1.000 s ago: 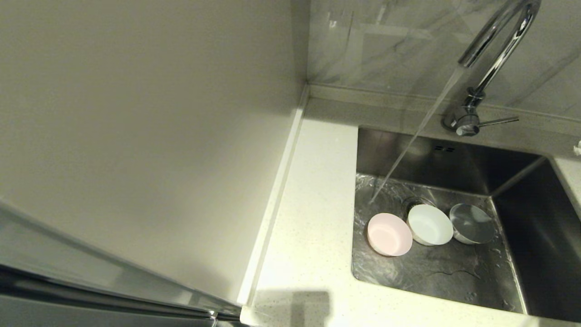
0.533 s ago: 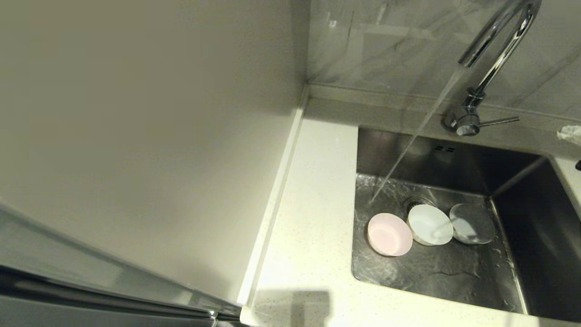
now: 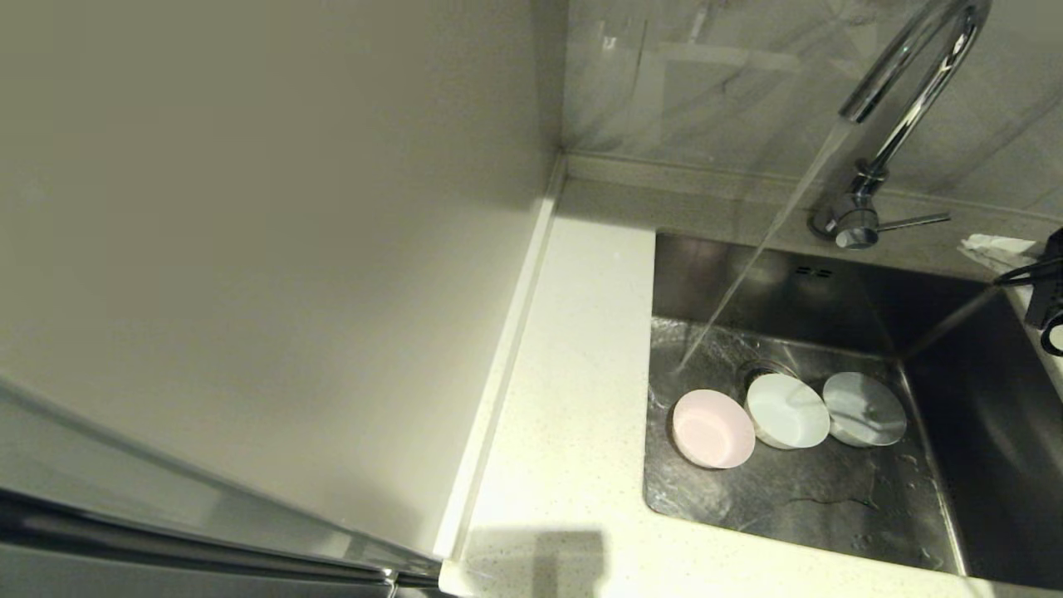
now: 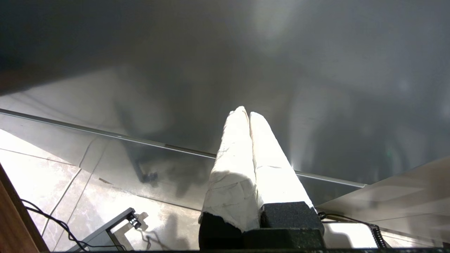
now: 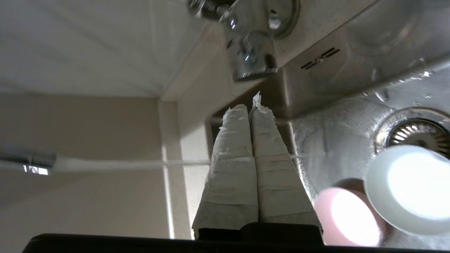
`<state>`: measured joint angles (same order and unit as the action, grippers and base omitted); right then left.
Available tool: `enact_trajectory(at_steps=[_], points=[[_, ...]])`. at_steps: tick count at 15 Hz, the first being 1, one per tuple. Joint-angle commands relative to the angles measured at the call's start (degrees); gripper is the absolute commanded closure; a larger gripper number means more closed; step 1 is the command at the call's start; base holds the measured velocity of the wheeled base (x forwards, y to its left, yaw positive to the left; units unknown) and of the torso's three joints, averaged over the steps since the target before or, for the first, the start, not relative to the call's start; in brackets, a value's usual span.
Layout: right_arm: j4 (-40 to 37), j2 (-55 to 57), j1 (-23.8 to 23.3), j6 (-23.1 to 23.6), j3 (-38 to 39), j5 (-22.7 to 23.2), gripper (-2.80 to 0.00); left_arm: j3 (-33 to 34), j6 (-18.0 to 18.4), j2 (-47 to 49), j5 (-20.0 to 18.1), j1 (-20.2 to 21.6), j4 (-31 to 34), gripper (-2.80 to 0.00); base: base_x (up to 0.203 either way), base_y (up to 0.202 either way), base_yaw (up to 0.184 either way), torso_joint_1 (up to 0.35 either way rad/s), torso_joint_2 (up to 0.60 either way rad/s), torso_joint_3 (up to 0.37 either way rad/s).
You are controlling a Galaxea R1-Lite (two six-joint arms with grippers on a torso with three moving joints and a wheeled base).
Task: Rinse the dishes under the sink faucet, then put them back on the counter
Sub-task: Turn off the faucet
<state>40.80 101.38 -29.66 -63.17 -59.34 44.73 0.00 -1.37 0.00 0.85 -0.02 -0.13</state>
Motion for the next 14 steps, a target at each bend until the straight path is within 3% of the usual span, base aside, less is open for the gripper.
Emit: enact_trajectory(at_steps=[1,4,8,14], points=[[2.4,3.9,0.0,-1.7,-0.7,0.4,0.0,0.0,0.0,-0.2,0.0,0.0,0.0,0.0,0.0,0.0,0.0,0.0,0.0,0.0],[2.6,5.2,0.0,-2.2,-2.0,1.1,0.0,0.0,0.0,-0.2,0.0,-0.1,0.0,0.0,0.0,0.0,0.0,0.0,0.0,0.0],[2.9,6.3,0.0,-7.4,-6.2,1.3,0.0,0.0,0.0,-0.2,0.0,0.0,0.0,0.0,0.0,0.0,0.0,0.0,0.0,0.0],[11.5,8.6,0.0,-14.3,-7.5,4.1,0.0,0.0,0.0,-0.2,0.0,0.0,0.0,0.0,0.0,0.0,0.0,0.0,0.0,0.0]])
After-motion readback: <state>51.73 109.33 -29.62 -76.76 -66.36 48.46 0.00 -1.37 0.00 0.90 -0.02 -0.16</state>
